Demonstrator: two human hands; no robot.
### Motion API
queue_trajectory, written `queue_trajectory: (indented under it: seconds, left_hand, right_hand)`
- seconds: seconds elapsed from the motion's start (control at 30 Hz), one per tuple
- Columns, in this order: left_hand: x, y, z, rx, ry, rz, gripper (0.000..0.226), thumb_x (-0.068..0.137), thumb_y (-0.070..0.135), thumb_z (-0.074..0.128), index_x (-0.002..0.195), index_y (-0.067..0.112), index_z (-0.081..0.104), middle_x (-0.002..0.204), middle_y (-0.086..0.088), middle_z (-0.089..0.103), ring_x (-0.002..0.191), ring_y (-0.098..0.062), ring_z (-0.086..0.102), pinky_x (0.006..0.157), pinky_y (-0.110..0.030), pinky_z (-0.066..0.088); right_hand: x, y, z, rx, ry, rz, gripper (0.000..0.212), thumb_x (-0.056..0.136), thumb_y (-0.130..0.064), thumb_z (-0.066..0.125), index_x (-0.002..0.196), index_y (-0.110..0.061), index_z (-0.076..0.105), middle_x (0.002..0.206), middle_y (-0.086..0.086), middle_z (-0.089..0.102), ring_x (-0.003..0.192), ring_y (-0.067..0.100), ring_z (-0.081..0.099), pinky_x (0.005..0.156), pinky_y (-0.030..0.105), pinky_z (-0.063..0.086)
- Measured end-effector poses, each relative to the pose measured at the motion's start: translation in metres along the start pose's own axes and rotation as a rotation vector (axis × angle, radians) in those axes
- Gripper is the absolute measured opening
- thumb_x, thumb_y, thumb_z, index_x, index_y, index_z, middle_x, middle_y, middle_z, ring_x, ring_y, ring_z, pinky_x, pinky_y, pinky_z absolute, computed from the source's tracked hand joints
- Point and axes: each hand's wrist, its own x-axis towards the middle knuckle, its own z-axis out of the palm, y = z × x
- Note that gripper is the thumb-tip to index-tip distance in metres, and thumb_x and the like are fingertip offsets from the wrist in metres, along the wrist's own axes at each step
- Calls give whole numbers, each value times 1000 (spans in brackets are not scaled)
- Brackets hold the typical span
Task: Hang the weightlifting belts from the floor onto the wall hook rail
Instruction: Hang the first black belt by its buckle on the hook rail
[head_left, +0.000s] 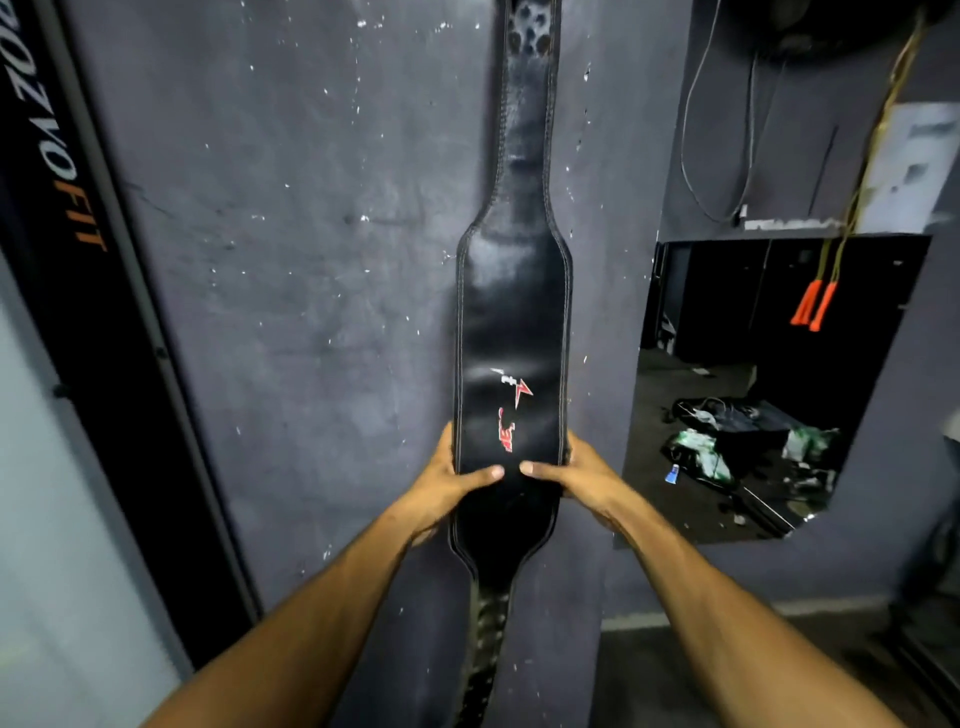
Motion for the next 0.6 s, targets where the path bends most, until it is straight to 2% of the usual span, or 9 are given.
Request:
queue_trajectory:
  seconds: [0.1, 0.17, 0.23, 0.3, 0.37, 0.43, 0.5, 0.53, 0.6]
  left_hand:
    - [-29, -29, 4, 2, 159, -114, 45, 88, 1, 76, 131, 2, 64, 123, -16, 75, 105, -22, 76, 91, -29, 60]
    - [-40, -29, 4, -51, 180, -128, 36, 89, 3, 75, 124, -1, 69, 114, -14, 78, 98, -22, 78, 82, -26, 62]
    - [-48, -22, 5, -90, 139, -124, 33, 90, 2, 74, 122, -2, 70, 113, -15, 79, 99, -24, 77, 83, -28, 62]
    - [-58, -22, 7, -140, 88, -147, 34, 91, 1, 72, 124, -3, 68, 116, -18, 77, 102, -27, 76, 86, -29, 61]
    - [-70, -33, 11, -73, 40, -214, 39, 90, 0, 73, 128, -2, 66, 119, -16, 76, 104, -24, 75, 88, -29, 61]
    - [-82, -50, 18, 75, 27, -298, 44, 90, 1, 74, 133, 3, 63, 124, -15, 74, 113, -28, 72, 96, -40, 60]
    - [-90, -67, 22, 121, 83, -327, 42, 93, 2, 71, 134, 4, 61, 128, -18, 72, 120, -33, 68, 103, -52, 55]
    - [-91, -72, 23, 105, 104, -315, 42, 93, 2, 70, 134, 3, 61, 128, -17, 72, 118, -32, 69, 102, -51, 56]
    - [-90, -74, 26, 85, 131, -304, 42, 93, 0, 70, 134, 2, 62, 124, -13, 73, 111, -26, 72, 93, -39, 61]
  right_hand:
    - [-25, 18, 15, -31, 138, -8, 41, 85, 0, 82, 124, -7, 72, 119, 8, 79, 116, 29, 74, 106, 46, 56]
    - [-34, 17, 20, -17, 169, -42, 40, 84, -1, 83, 122, -9, 74, 115, 5, 81, 112, 26, 76, 100, 39, 60]
    - [-46, 18, 24, 9, 167, -70, 38, 86, -4, 82, 123, -11, 74, 114, 2, 81, 112, 24, 76, 94, 30, 61]
    - [-60, 27, 27, -25, 177, -84, 44, 87, -11, 83, 129, -14, 69, 119, -1, 80, 115, 18, 75, 98, 28, 59]
    - [-74, 45, 29, -58, 163, -74, 55, 87, -12, 84, 137, -14, 62, 128, -1, 76, 119, 14, 72, 103, 30, 56]
    - [-83, 63, 26, -69, 157, -28, 52, 87, -9, 83, 135, -11, 64, 126, 2, 76, 117, 16, 72, 106, 37, 57]
    - [-86, 76, 21, -61, 178, -1, 40, 86, -10, 84, 123, -13, 71, 115, -1, 81, 109, 15, 76, 101, 38, 60]
    - [-86, 77, 19, -56, 197, 0, 37, 85, -12, 85, 119, -14, 73, 110, -4, 82, 106, 14, 77, 97, 36, 62]
    - [-84, 79, 17, -65, 200, -5, 38, 85, -17, 86, 120, -14, 73, 110, -7, 82, 105, 12, 77, 94, 32, 63]
